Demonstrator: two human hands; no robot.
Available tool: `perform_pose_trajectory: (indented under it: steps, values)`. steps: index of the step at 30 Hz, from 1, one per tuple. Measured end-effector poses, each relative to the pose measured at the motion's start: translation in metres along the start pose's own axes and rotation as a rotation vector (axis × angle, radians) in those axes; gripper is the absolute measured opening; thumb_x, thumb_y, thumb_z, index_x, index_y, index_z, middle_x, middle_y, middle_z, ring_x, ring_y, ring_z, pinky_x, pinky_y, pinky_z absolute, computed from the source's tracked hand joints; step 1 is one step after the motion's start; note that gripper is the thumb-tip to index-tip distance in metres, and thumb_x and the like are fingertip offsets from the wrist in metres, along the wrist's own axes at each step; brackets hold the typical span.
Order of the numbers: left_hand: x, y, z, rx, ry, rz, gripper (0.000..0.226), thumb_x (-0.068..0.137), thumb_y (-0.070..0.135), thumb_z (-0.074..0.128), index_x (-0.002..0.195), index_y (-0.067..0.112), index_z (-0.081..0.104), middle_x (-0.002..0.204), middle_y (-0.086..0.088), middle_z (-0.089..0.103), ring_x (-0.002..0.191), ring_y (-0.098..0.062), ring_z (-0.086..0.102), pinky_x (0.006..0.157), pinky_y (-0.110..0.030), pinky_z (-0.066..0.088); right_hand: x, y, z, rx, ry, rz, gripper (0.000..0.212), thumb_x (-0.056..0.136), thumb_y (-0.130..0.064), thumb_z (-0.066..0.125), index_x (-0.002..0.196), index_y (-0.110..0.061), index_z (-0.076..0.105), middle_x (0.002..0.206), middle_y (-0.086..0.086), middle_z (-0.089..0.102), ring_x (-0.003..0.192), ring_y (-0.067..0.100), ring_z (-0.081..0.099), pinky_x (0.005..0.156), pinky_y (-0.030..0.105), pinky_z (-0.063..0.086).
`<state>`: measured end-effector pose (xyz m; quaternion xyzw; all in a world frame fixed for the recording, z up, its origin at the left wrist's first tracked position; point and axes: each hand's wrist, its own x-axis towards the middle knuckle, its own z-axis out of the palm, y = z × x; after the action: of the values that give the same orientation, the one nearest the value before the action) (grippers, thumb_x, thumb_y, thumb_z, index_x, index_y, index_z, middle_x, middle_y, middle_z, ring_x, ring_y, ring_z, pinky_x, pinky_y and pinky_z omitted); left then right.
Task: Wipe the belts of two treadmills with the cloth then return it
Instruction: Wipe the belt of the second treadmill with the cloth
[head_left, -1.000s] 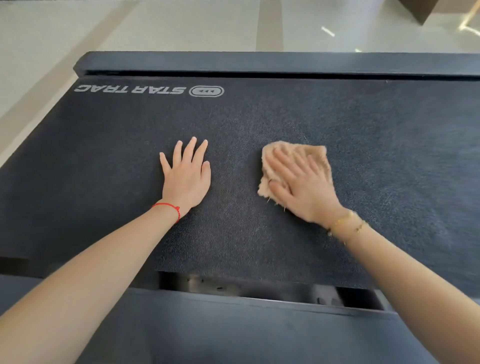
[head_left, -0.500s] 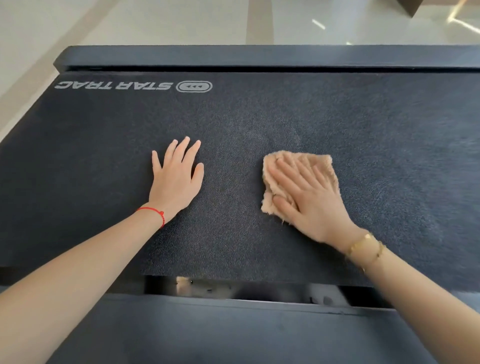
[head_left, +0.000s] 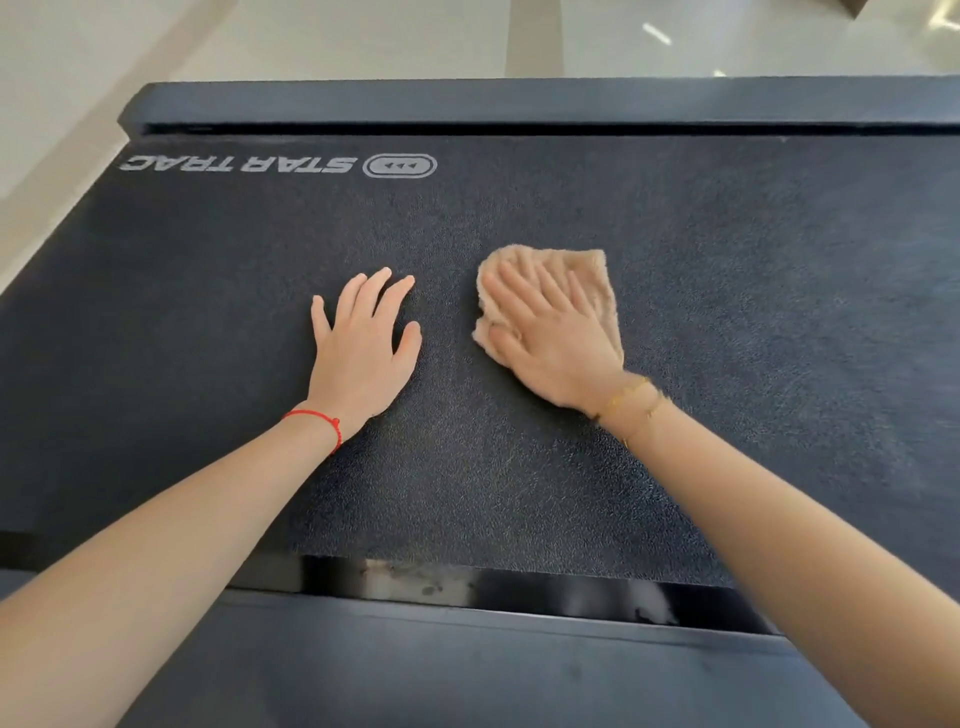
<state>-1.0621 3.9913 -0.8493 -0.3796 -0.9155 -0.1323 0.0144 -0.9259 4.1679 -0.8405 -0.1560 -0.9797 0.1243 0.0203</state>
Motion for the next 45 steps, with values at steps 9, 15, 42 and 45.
perform_pose_trajectory:
  steps: [9,15,42,45]
  values:
    - [-0.003,0.000,0.001,0.015,-0.016,0.007,0.053,0.103,0.035,0.034,0.154,0.026,0.026,0.162,0.001,0.020,0.151,-0.020,0.010,0.120,-0.060,0.004,-0.091,0.052,-0.014,-0.034,0.036,0.135,0.059,0.102,-0.050,0.030,0.157,-0.037,0.012,0.164,-0.016,0.000,0.153,0.014,-0.008,0.122,0.039,-0.012]
    - [-0.004,0.002,0.004,0.054,-0.042,-0.015,0.054,0.104,0.036,0.029,0.156,0.027,0.019,0.164,0.001,0.015,0.152,-0.020,0.007,0.120,-0.059,0.004,-0.078,0.047,-0.017,-0.023,0.064,0.335,0.059,0.104,-0.046,0.027,0.158,-0.032,0.009,0.166,-0.010,-0.003,0.152,0.017,-0.012,0.122,0.042,-0.012]
    - [-0.011,0.005,0.007,0.044,-0.001,-0.007,0.054,0.103,0.035,0.034,0.155,0.024,0.024,0.163,-0.002,0.020,0.151,-0.024,0.011,0.120,-0.058,0.007,-0.094,-0.024,0.007,-0.050,-0.065,-0.174,0.060,0.104,-0.049,0.028,0.158,-0.032,0.008,0.165,-0.010,0.001,0.152,0.018,-0.010,0.123,0.044,-0.010]
    - [-0.011,0.004,0.006,0.045,-0.008,-0.003,0.054,0.103,0.035,0.032,0.155,0.024,0.023,0.163,-0.002,0.018,0.151,-0.024,0.010,0.120,-0.058,0.006,-0.103,-0.015,0.005,-0.043,-0.098,-0.281,0.061,0.101,-0.055,0.024,0.157,-0.038,0.008,0.165,-0.016,0.002,0.153,0.014,-0.007,0.123,0.040,-0.010]
